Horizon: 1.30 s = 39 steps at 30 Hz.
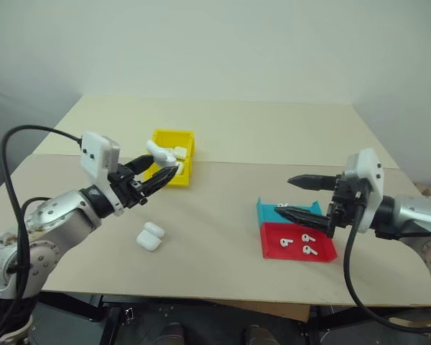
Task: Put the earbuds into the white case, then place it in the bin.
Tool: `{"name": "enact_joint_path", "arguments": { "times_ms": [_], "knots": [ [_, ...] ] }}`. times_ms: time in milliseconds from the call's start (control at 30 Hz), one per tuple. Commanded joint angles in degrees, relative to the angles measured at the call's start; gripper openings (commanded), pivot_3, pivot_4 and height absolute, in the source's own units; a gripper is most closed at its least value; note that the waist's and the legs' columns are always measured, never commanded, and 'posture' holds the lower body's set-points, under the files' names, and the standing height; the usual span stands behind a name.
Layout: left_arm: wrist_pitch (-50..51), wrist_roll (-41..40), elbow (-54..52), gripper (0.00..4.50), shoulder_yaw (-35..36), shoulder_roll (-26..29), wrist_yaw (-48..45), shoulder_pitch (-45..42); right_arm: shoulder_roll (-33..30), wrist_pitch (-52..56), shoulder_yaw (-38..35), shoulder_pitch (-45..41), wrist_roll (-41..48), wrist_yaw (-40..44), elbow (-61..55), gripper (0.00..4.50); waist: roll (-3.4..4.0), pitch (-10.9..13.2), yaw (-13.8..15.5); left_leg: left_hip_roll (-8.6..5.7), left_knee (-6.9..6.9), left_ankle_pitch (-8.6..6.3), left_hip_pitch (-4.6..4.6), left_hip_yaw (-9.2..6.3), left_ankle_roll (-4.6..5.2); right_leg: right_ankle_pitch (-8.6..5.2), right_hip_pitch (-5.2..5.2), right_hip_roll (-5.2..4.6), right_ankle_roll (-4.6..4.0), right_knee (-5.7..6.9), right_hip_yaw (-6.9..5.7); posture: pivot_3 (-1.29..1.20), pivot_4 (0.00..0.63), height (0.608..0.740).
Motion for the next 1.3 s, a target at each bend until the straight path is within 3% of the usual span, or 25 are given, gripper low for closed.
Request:
{"name": "enact_joint_path", "arguments": {
  "times_ms": [33, 133, 300, 400, 600, 733, 867, 1300],
  "knots": [
    [-6.19, 2.90, 3.81, 2.76, -1.56, -3.12, -17.05, -3.27, -0.11, -0.60, -0.93, -1.41, 1.09, 0.47, -0.68, 4.50, -0.01, -0.01, -0.13, 0.00, 0.01, 0.00, -0.02, -0.04, 0.01, 0.00, 0.00, 0.01, 0.01, 0.00, -0.02, 0.00, 0.150, 0.740],
    [-10.54, 5.45, 7.85, 2.76, -3.42, -7.00, -29.05, -5.17, -0.38, -0.76, -0.54, -1.83, 0.54, 0.71, -0.55, 4.50, -0.01, -0.01, -0.21, 0.00, 0.02, 0.01, -0.02, -0.08, 0.03, 0.00, 0.01, 0.01, 0.01, 0.01, -0.04, 0.00, 0.150, 0.740],
    [-12.05, 7.74, 12.04, 2.76, -5.58, -11.71, -38.76, -9.63, -2.17, -0.92, -0.72, -1.36, -0.54, 2.14, -0.91, 4.50, -0.01, -0.01, -0.43, 0.00, 0.09, 0.01, -0.05, -0.21, 0.07, 0.01, 0.06, 0.01, 0.03, 0.02, -0.13, 0.00, 0.150, 0.740],
    [-13.44, 9.24, 13.68, 2.76, -5.93, -13.22, -43.95, -10.91, -6.39, 0.67, 0.78, -0.29, -2.68, 3.81, -1.60, 4.50, 0.00, -0.01, -0.65, 0.00, 0.12, 0.00, -0.09, -0.27, 0.09, 0.01, 0.06, 0.01, 0.04, 0.02, -0.19, 0.00, 0.150, 0.740],
    [-12.84, 12.75, 14.07, 2.76, -6.77, -15.06, -45.26, -11.75, -15.57, 10.38, 8.64, -4.79, -3.77, 4.33, -3.01, 4.50, 0.00, -0.02, -1.38, 0.00, 0.21, -0.02, -0.10, -0.38, 0.16, -0.01, 0.10, 0.01, 0.05, 0.06, -0.26, 0.00, 0.150, 0.740],
    [-10.24, 13.91, 12.48, 2.76, -7.81, -15.07, -43.75, -11.30, -18.12, 11.45, 15.82, -7.27, -7.60, 6.14, -3.04, 4.50, 0.00, -0.02, -1.62, 0.00, 0.24, -0.03, -0.08, -0.42, 0.19, -0.02, 0.11, 0.02, 0.06, 0.08, -0.29, 0.00, 0.150, 0.740],
    [-8.44, 12.89, 9.58, 2.76, -7.66, -15.49, -42.30, -9.88, -17.18, 10.89, 22.31, -9.26, -13.76, 5.57, -1.34, 3.65, 0.01, -0.02, -1.54, 0.00, 0.25, -0.04, -0.17, -0.44, 0.20, -0.03, 0.06, 0.00, 0.09, 0.06, -0.31, 0.00, 0.150, 0.740],
    [-8.30, 13.58, 7.22, 2.76, -6.67, -14.95, -41.64, -7.24, -11.68, 3.03, 39.62, -16.21, -33.36, 10.16, 6.90, 3.65, 0.01, -0.02, -1.52, 0.00, 0.29, -0.07, -0.18, -0.45, 0.27, -0.05, 0.03, 0.00, 0.08, 0.08, -0.34, 0.00, 0.150, 0.740]
  ]
}}
